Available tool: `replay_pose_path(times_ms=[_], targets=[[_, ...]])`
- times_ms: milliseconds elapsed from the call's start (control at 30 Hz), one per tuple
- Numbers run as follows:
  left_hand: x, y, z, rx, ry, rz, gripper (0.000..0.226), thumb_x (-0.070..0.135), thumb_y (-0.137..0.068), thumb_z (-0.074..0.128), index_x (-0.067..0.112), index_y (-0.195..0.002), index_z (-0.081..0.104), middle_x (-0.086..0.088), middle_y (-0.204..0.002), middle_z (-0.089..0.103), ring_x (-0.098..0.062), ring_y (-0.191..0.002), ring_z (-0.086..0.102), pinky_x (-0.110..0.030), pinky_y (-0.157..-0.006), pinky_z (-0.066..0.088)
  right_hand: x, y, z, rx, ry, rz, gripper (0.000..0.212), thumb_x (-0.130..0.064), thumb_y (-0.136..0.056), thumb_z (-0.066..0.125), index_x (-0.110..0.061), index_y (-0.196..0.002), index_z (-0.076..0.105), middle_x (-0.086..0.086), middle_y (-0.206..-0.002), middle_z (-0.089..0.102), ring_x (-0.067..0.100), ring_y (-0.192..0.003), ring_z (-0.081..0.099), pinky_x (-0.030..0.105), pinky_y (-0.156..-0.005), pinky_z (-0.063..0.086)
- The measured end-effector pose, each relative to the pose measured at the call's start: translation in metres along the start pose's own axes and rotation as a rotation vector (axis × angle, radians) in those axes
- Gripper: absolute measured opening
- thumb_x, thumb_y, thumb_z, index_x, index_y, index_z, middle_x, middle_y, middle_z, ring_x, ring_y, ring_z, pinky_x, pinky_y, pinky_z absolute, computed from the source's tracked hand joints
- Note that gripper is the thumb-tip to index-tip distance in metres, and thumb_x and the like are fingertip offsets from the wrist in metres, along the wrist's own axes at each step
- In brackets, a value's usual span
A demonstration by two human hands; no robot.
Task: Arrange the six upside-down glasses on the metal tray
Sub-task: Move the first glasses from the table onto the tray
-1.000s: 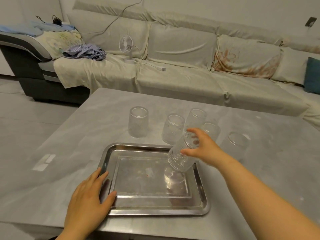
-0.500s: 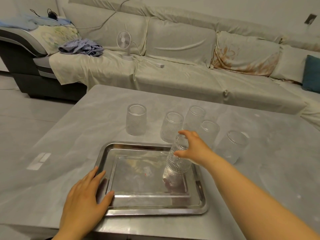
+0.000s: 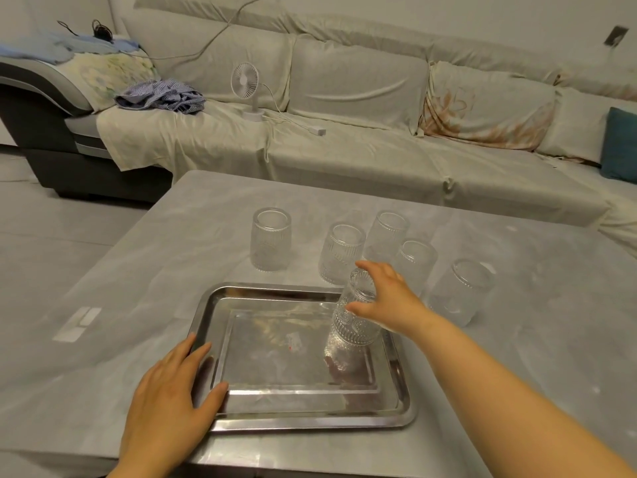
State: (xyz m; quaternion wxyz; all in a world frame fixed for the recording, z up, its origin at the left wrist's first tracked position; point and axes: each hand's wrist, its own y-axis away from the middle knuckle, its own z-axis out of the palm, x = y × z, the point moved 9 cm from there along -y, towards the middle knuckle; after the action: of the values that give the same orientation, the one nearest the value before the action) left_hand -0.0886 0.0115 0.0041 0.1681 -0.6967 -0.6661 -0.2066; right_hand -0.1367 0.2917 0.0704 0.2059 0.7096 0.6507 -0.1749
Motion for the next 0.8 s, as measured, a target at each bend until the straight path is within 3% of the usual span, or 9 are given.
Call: replay_pose_path(times_ms=[333,567,800], targets=[[-0.012,0.004,-0.012,0.107,0.176,-0.139,0.049,0.021,-0.082,0.056,0.015,-0.128,0.042,-0.011,-0.139,0.044,-0.033,-0.124,0.043,-0.052,-0.105,0.033,-0.013,-0.042,-0.038,0.096,-0.108,0.072,0.067,-0.034,-0.076,0.065,-0.019,-0.133,0.032,0.011,-0.144,0.031,0.029,-0.132,0.029,0.043,-0.11,0.029],[-0.013,-0.005,-0.003,0.048,0.078,-0.141,0.057,0.032,-0.081,0.055,0.021,-0.133,0.033,-0.005,-0.144,0.037,-0.03,-0.127,0.04,-0.047,-0.108,0.03,-0.025,-0.087,-0.034,0.034,-0.02,0.124,0.077,-0.031,-0.075,0.066,-0.015,-0.137,0.022,0.012,-0.146,0.024,0.031,-0.127,0.037,0.037,-0.099,0.037],[-0.017,-0.015,0.005,-0.025,0.036,-0.15,0.063,0.041,-0.078,0.055,0.021,-0.133,0.031,-0.005,-0.147,0.031,-0.028,-0.131,0.036,-0.042,-0.11,0.027,-0.021,-0.114,-0.012,-0.097,0.305,0.201,0.081,-0.037,-0.074,0.067,-0.012,-0.136,0.021,0.016,-0.142,0.031,0.036,-0.123,0.043,0.046,-0.098,0.04]])
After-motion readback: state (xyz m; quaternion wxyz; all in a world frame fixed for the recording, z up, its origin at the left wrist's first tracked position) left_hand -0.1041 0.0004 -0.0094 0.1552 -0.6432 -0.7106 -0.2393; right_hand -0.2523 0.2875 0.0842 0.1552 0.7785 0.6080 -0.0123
